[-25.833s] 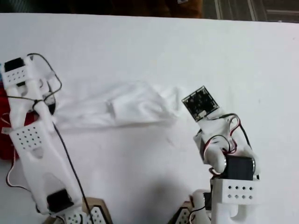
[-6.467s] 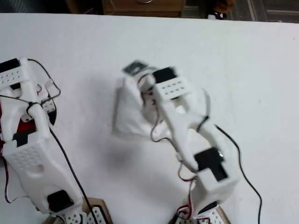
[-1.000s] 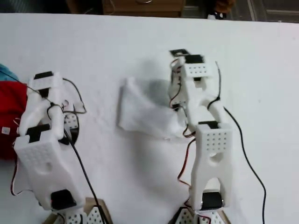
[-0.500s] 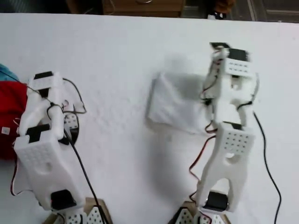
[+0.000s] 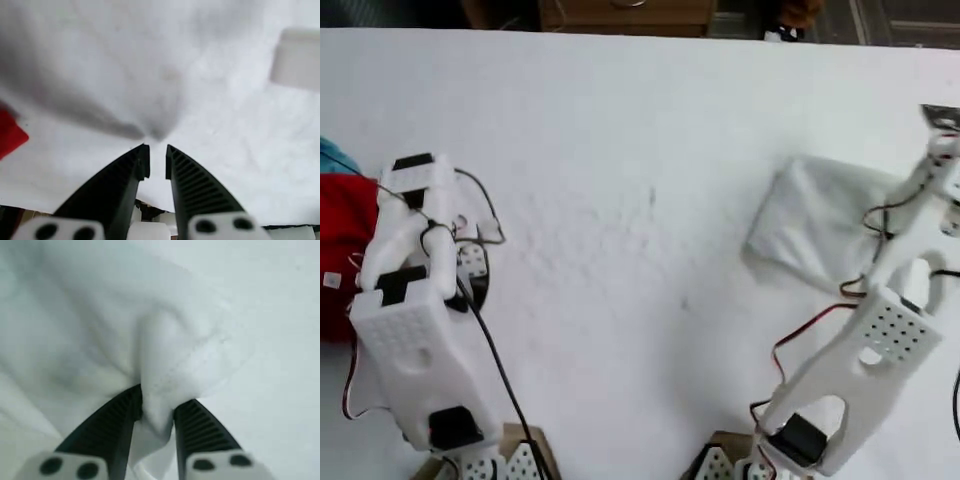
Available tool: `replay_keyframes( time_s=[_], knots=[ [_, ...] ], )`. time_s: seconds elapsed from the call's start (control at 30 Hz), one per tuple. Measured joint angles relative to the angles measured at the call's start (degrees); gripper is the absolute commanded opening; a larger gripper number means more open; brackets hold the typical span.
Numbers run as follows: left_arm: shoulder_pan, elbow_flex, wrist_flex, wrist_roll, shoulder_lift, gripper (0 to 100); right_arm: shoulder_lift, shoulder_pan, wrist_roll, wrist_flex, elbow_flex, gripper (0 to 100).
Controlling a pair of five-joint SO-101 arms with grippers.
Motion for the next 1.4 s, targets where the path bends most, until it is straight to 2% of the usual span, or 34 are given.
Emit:
replay_keyframes(
  time_s=[0.13,0.37,0.73,0.93,1.4],
  knots=[
    [0.0,0.0,0.97,0.0,0.0,8,0.0,4.04,3.34,-3.52,-0.26,1.9],
    [0.0,0.0,0.97,0.0,0.0,8,2.99,7.03,8.97,-10.73,-1.67,1.9],
    [0.0,0.0,0.97,-3.16,0.0,8,13.27,7.03,12.04,-20.31,-9.93,1.9],
    [-0.09,0.0,0.97,-3.16,0.0,8,18.11,6.86,14.24,-21.01,-16.09,1.9],
    [-0.09,0.0,0.97,-3.16,0.0,8,26.11,5.27,14.33,-20.31,-29.63,2.7]
  ],
)
